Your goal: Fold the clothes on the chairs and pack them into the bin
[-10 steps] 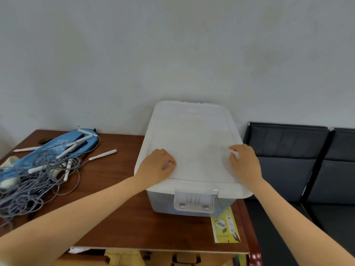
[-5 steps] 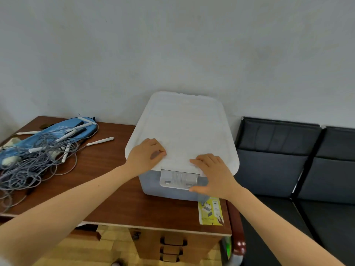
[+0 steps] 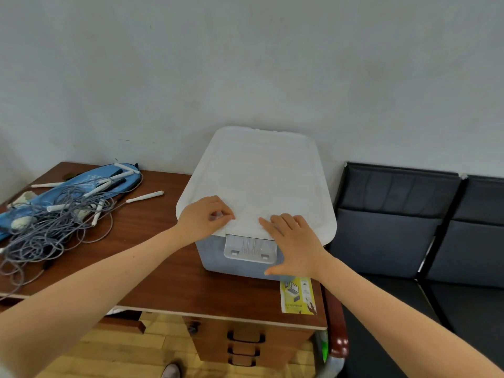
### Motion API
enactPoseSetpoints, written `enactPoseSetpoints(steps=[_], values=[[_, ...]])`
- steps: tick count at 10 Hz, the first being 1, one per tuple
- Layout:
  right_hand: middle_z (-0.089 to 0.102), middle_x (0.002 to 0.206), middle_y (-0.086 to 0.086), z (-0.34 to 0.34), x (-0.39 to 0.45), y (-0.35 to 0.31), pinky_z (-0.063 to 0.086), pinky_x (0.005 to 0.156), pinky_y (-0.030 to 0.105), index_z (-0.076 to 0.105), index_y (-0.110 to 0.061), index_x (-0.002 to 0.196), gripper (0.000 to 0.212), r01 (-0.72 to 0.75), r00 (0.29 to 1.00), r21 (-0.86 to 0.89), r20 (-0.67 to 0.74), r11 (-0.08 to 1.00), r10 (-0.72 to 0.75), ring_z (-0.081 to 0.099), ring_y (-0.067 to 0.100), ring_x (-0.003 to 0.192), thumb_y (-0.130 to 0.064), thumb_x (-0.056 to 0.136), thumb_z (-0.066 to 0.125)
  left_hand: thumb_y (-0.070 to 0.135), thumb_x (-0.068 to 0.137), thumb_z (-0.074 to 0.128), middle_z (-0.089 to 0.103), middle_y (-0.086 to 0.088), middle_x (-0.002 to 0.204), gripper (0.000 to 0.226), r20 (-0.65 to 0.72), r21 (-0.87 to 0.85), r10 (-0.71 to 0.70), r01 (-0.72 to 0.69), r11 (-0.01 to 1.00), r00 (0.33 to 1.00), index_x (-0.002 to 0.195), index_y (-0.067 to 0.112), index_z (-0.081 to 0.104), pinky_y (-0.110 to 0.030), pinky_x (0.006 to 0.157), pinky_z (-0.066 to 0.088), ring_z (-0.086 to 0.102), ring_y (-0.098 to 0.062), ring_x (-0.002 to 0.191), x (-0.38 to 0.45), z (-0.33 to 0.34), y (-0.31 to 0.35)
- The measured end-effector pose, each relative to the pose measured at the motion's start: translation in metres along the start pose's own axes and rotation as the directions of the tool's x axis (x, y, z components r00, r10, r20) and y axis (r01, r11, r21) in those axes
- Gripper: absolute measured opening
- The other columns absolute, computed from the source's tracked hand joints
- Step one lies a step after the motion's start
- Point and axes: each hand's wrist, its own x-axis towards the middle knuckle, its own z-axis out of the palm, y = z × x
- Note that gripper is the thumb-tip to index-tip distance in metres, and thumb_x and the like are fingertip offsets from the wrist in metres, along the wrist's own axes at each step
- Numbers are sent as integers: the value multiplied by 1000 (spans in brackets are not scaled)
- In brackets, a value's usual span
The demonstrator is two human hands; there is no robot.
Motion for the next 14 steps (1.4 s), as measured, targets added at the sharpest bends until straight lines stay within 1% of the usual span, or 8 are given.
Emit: enactPoseSetpoints(steps=[1,3,5,7,9,10,12,14], values=[[58,119,4,2,-2,-3,47,83,39,48,-11,140,99,0,998,-16,-70,1000,-1,57,25,99,-67,60,66,34,91,60,56,17,89,9,9,0,1,-1,1000,1000,87,42,63,-21,74,46,53,-2,83,0,0,-1],[59,112,1,-3,7,4,39,86,35,61,-21,130,49,-120,986,366,-63,923,154,51,22,102,-46,89,60,45,86,63,55,22,91,8,10,-49,24,-23,999,1000,85,51,60,-15,72,38,51,7,90,-4,-3,0],[55,115,-1,-4,15,8,37,92,29,61,-23,130,42,-207,976,513,45,833,214,46,17,106,-42,92,60,70,64,66,52,24,94,31,97,-39,57,-53,998,994,90,54,59,-14,76,38,48,7,95,-3,-7,1],[55,114,1,-6,18,10,34,89,22,61,-22,131,41,-195,980,511,68,837,187,43,17,104,-41,94,57,81,66,50,51,21,94,66,84,62,128,-134,989,988,102,29,66,-21,81,41,48,-1,91,-4,-6,1],[55,108,-1,-7,22,11,31,81,19,64,-21,127,37,-236,971,543,96,806,220,43,13,100,-39,96,55,52,89,46,60,1,101,47,79,175,281,-291,940,956,106,13,66,-26,80,43,54,-15,90,-7,-2,4],[53,101,-6,-6,26,13,31,79,19,66,-24,124,34,-260,965,571,125,778,231,43,9,97,-38,94,57,41,91,59,59,5,96,26,78,117,225,-233,965,971,101,18,65,-26,78,44,54,-13,89,-3,-2,5],[46,90,-17,-7,25,12,33,78,18,70,-26,116,30,-317,945,628,143,710,295,45,6,95,-39,90,63,57,78,65,50,20,85,25,135,77,75,-85,993,988,89,38,55,-14,70,35,48,2,84,2,-3,8],[50,81,-12,-9,24,9,34,72,10,75,-12,98,23,-323,939,647,129,690,318,50,10,85,-31,91,63,55,77,68,54,15,85,22,162,-7,-23,25,1000,986,85,36,58,-16,69,36,50,-3,82,6,-2,11]])
